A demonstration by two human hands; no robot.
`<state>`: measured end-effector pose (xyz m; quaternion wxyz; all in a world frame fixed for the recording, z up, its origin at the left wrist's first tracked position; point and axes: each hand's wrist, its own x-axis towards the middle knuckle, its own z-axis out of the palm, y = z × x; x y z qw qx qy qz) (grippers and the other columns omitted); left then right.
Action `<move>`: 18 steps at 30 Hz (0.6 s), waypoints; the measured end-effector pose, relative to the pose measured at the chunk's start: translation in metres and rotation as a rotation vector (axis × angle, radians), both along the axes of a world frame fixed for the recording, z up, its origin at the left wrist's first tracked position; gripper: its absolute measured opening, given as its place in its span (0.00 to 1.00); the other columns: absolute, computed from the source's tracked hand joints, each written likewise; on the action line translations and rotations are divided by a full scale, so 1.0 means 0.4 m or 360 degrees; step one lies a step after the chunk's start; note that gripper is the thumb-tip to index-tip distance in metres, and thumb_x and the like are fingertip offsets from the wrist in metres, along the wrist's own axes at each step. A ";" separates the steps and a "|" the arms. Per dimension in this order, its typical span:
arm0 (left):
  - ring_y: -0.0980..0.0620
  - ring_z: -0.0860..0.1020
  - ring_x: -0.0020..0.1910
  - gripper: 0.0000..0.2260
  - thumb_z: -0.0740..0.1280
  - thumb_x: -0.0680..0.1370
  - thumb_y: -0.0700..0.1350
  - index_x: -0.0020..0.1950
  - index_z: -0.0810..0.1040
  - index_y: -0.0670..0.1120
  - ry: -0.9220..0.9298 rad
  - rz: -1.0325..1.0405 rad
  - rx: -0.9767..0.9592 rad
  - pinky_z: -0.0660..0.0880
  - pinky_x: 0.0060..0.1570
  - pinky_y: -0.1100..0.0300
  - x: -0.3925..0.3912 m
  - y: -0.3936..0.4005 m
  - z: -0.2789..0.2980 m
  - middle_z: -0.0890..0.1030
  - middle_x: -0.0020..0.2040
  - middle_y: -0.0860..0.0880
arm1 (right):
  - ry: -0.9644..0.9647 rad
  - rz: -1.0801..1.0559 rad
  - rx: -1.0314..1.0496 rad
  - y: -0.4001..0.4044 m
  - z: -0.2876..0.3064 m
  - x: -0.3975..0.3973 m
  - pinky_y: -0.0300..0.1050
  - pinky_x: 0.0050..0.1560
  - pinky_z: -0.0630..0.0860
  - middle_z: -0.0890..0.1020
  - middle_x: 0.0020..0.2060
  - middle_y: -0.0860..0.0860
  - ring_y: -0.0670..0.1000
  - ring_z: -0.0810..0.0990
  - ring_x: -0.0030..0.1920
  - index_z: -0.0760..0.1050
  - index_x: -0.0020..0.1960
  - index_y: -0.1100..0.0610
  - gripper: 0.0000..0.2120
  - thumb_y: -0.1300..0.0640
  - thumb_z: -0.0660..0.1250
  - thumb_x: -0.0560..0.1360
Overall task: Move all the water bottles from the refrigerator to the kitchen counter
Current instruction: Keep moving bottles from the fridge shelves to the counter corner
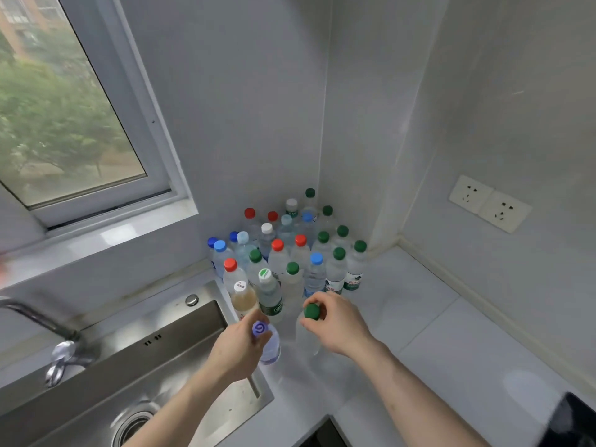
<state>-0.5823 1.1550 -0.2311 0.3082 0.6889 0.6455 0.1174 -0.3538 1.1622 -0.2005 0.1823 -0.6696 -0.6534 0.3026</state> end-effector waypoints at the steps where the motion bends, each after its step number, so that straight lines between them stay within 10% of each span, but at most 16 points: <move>1: 0.48 0.77 0.39 0.03 0.63 0.81 0.54 0.53 0.70 0.57 0.0006 -0.0014 -0.0009 0.75 0.40 0.52 -0.007 0.016 -0.009 0.80 0.42 0.52 | -0.0006 -0.0004 -0.0008 0.023 -0.007 -0.016 0.44 0.51 0.75 0.79 0.51 0.42 0.49 0.79 0.51 0.80 0.55 0.45 0.12 0.46 0.74 0.73; 18: 0.49 0.77 0.42 0.06 0.61 0.83 0.54 0.59 0.69 0.56 0.0110 -0.0220 0.0001 0.70 0.36 0.59 -0.062 0.125 -0.054 0.80 0.46 0.53 | -0.0140 0.0049 -0.0120 0.168 -0.092 -0.135 0.50 0.55 0.78 0.74 0.51 0.45 0.53 0.80 0.55 0.77 0.63 0.45 0.15 0.45 0.72 0.79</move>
